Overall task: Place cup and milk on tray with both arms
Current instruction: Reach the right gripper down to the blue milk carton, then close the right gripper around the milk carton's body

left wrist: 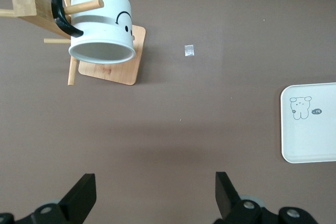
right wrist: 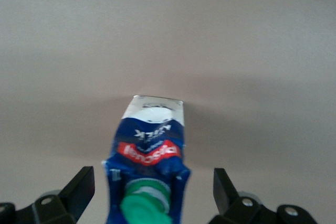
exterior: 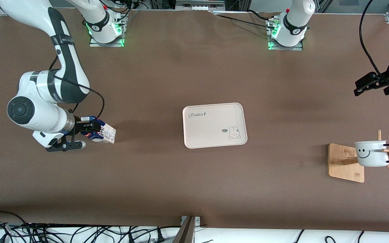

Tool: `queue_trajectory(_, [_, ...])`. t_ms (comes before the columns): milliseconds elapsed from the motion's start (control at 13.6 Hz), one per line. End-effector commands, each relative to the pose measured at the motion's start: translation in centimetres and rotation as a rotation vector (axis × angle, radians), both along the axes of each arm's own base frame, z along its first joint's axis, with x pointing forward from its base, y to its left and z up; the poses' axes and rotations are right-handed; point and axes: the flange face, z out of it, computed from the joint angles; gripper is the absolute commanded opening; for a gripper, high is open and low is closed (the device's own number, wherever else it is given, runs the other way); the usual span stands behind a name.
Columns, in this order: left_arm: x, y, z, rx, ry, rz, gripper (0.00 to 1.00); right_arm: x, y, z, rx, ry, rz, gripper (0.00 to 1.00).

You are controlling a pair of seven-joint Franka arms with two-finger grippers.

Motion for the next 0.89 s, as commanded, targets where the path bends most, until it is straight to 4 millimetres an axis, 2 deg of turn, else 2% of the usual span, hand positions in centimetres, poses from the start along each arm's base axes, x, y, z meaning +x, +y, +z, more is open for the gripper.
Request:
queue_trajectory(0, [0.1,0.1,0.7,0.004,0.007,-0.011,1.0,-0.3,-1.0,0.2,0.048,0.017,-0.039,1.0])
queue_trajectory(148, [0.1,0.1,0.7,0.004,0.007,-0.011,1.0,-0.7,-1.0,-0.6,0.058,0.036,-0.059,1.0])
queue_trajectory(516, [0.1,0.1,0.7,0.004,0.007,-0.011,1.0,-1.1,-0.9,-1.2,0.077,0.053,-0.076,1.0])
queue_trajectory(664, [0.1,0.1,0.6,0.004,0.008,-0.011,1.0,-1.2,-0.9,-1.3,0.077,0.056,-0.077,0.93])
queue_trajectory(811, [0.1,0.1,0.6,0.004,0.008,-0.011,1.0,-1.3,-0.9,-1.4,0.077,0.059,-0.075,0.81])
